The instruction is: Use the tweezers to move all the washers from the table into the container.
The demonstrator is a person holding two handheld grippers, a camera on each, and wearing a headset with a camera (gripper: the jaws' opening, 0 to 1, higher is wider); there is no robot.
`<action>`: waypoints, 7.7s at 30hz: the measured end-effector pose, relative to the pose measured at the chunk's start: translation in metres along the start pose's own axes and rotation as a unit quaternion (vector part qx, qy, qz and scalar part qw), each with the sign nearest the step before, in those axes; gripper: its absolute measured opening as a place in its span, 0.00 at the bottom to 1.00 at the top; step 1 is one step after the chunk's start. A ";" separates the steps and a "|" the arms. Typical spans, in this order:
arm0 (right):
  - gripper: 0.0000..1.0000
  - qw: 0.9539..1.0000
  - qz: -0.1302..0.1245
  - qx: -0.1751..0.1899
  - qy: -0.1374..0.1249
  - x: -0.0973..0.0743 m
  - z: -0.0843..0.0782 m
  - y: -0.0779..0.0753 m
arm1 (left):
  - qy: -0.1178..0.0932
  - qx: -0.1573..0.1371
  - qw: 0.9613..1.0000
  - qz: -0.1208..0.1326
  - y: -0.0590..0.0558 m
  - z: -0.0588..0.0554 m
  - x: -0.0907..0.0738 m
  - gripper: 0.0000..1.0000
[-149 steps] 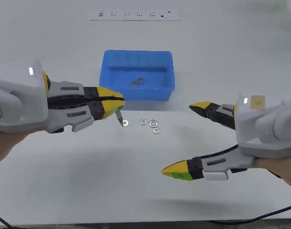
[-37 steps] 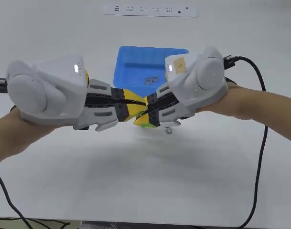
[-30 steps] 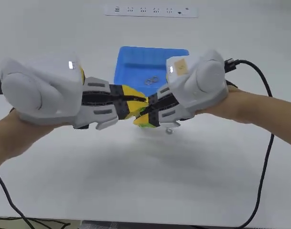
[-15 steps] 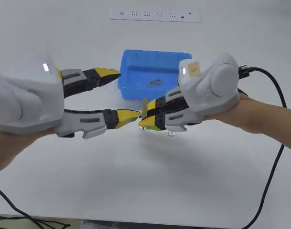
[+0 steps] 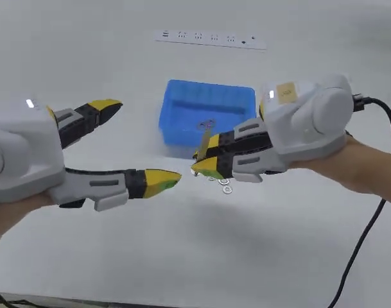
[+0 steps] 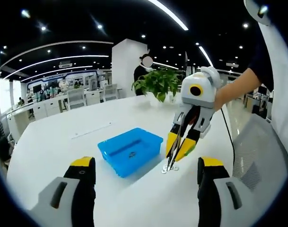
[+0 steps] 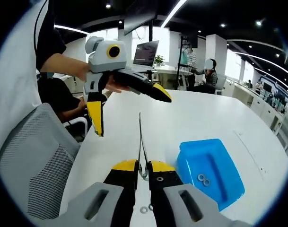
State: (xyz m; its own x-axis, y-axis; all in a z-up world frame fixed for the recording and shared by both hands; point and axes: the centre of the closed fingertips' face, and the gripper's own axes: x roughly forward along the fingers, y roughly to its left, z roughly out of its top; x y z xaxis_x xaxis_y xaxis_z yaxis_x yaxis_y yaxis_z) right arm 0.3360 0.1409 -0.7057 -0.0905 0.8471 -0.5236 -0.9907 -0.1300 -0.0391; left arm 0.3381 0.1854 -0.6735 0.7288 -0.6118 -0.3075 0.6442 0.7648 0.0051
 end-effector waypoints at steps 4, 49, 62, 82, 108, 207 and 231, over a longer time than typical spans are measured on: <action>0.10 1.000 -0.013 -0.007 -0.009 -0.013 0.011 -0.010 | -0.006 -0.023 1.000 -0.012 -0.008 -0.003 -0.003 1.00; 0.10 0.995 -0.070 0.067 0.025 0.011 -0.059 -0.122 | 0.027 -0.008 0.999 0.037 0.013 -0.027 -0.028 0.96; 0.10 0.995 -0.075 0.067 0.027 0.008 -0.055 -0.118 | 0.032 -0.020 0.999 0.025 0.004 -0.031 -0.030 0.96; 0.08 0.995 -0.090 0.027 0.036 -0.004 -0.028 -0.112 | -0.026 -0.038 0.998 -0.032 0.021 0.021 0.027 0.87; 0.09 0.994 -0.076 -0.029 0.073 0.001 -0.026 -0.092 | 0.004 0.067 0.984 -0.168 -0.001 0.055 0.111 0.39; 1.00 0.972 -0.198 0.126 -0.003 -0.084 -0.086 0.006 | 0.004 0.157 0.970 -0.188 -0.061 0.016 0.062 0.04; 0.97 0.974 -0.155 0.166 -0.005 -0.067 -0.090 0.023 | 0.005 0.150 0.967 -0.205 -0.062 0.012 0.074 0.04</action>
State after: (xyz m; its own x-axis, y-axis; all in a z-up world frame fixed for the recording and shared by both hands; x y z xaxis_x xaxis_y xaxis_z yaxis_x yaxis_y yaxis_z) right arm 0.3289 0.0346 -0.7479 0.2187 0.8240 -0.5226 -0.9484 0.3056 0.0849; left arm 0.3548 0.0907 -0.6855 0.3973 -0.8480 -0.3509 0.9177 0.3650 0.1572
